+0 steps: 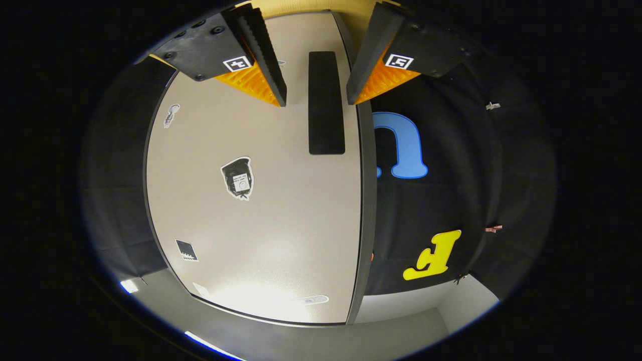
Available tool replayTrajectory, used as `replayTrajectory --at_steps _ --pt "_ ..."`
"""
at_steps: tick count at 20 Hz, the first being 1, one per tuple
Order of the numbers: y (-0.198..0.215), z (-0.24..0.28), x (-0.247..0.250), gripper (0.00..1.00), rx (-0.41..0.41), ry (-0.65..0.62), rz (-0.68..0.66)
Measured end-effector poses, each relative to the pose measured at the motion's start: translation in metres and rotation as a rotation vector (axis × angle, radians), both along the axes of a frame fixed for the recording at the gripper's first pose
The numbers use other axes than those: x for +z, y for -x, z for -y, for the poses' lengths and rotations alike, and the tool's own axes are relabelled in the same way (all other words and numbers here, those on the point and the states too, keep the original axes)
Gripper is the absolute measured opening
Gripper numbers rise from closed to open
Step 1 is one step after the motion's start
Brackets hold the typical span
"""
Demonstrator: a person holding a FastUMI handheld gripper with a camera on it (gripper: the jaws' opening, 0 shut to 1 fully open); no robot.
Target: Open the shoe cabinet door, grab the shoes and put them into the shoe cabinet, then close the shoe cabinet door.
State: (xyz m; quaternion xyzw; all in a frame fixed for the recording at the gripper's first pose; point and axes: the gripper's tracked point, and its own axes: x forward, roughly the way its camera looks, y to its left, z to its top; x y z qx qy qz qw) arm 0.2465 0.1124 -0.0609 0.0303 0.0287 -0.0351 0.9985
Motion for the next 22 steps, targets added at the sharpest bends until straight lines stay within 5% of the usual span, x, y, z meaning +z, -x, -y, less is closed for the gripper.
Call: replayTrajectory --at_steps 6,9,15,16,22 --pt "-0.006 -0.003 0.001 0.63 0.005 0.003 0.015" --pt "-0.008 -0.004 0.000 0.39 -0.022 0.051 0.018" --pt "-0.007 -0.003 -0.001 0.34 -0.016 0.047 -0.019" --pt "-0.007 -0.003 -0.002 0.27 -0.018 0.051 -0.025" --pt "0.008 -0.006 0.002 0.27 0.025 0.032 -0.045"
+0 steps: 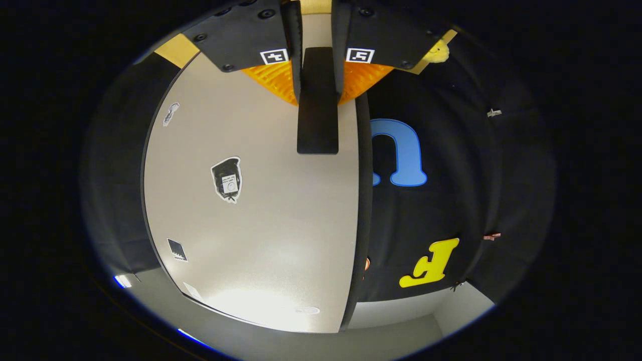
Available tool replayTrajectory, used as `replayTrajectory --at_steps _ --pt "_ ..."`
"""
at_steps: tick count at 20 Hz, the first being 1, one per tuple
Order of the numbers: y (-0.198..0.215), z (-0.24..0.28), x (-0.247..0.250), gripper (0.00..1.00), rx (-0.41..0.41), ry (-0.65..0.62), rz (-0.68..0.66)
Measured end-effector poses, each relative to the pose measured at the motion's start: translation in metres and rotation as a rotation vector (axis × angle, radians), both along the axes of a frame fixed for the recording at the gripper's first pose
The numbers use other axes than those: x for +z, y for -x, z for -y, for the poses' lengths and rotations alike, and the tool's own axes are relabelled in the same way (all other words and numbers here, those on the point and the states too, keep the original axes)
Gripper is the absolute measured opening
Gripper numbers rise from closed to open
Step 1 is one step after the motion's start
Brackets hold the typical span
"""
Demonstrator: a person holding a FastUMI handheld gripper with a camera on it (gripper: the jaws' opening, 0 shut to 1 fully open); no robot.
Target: Open the shoe cabinet door, grab the shoes and put them into the shoe cabinet, then close the shoe cabinet door.
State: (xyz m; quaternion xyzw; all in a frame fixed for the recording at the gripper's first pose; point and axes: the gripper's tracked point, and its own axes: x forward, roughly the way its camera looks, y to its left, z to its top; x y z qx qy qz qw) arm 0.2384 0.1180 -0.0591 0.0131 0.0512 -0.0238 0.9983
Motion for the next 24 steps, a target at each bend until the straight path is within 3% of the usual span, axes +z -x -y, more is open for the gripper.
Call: replayTrajectory --at_steps 12,19,24 --pt "0.077 0.012 0.020 0.27 0.123 -0.053 0.013" --pt "0.134 0.048 0.026 0.26 0.254 -0.067 0.010" --pt "0.166 0.081 0.029 0.26 0.303 -0.084 0.015"
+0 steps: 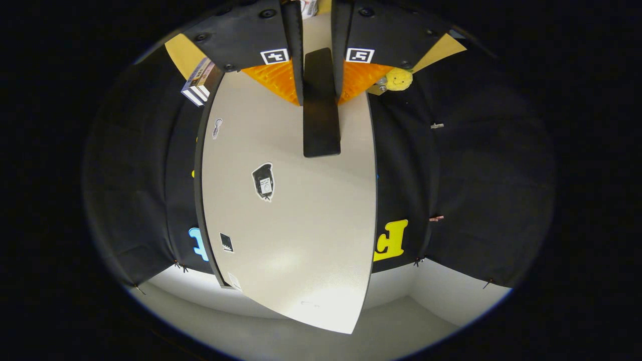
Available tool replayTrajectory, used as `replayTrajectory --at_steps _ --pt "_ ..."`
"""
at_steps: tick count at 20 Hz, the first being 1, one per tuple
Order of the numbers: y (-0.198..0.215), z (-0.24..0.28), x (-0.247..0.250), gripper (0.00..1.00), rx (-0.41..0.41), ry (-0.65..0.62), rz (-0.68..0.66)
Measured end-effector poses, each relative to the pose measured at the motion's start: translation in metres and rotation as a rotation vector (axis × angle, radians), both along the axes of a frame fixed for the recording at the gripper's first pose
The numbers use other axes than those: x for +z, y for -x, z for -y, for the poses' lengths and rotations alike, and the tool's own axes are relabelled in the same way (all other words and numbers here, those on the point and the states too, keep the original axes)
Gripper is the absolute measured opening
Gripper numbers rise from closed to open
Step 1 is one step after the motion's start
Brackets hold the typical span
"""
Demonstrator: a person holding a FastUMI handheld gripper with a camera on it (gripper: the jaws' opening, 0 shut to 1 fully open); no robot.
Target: Open the shoe cabinet door, grab the shoes and put them into the shoe cabinet, then close the shoe cabinet door.
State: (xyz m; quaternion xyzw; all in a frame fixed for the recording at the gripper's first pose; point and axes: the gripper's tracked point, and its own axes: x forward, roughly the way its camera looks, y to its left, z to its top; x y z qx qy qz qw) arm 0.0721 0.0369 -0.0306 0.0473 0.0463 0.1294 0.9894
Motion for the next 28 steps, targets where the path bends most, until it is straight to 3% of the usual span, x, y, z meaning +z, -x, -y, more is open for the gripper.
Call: replayTrajectory --at_steps 6,24,28 --pt "0.026 0.047 0.003 0.26 -0.023 -0.007 0.008" --pt "0.044 0.143 0.009 0.25 -0.242 0.022 0.028" --pt "0.049 0.161 0.014 0.20 -0.278 0.011 0.044"
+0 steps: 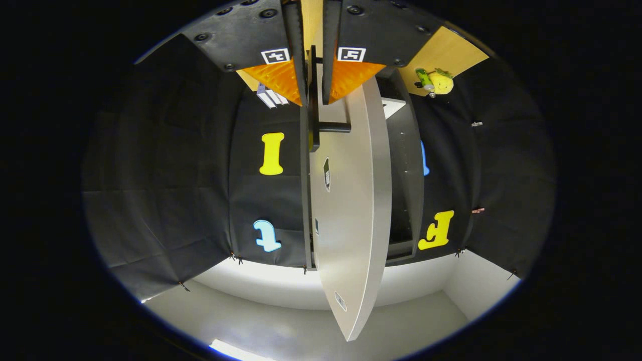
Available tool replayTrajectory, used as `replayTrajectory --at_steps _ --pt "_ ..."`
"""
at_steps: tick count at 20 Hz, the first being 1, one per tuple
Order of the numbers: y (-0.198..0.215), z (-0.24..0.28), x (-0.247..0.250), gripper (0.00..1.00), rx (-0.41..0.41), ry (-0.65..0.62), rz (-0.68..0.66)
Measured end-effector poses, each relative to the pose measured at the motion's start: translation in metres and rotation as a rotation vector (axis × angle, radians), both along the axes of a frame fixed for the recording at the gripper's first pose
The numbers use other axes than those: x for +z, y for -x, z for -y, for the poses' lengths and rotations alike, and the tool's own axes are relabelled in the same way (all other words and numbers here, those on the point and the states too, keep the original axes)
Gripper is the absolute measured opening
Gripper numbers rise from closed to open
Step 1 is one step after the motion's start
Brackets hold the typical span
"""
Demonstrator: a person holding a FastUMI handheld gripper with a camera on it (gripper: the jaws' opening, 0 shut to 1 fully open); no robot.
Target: Open the shoe cabinet door, grab the shoes and put them into the shoe cabinet, then close the shoe cabinet door.
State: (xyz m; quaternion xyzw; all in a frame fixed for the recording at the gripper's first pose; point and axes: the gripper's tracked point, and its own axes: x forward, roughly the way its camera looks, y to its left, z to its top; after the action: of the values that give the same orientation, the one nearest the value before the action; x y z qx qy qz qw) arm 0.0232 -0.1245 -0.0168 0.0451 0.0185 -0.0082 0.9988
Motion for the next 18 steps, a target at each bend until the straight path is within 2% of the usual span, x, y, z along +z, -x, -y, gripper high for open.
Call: replayTrajectory --at_steps 9,14,18 --pt "0.020 0.051 0.005 0.20 -0.100 -0.017 0.020" --pt "0.034 0.053 0.014 0.20 -0.078 0.005 0.052" --pt "0.057 0.034 0.019 0.20 -0.056 -0.005 0.077"
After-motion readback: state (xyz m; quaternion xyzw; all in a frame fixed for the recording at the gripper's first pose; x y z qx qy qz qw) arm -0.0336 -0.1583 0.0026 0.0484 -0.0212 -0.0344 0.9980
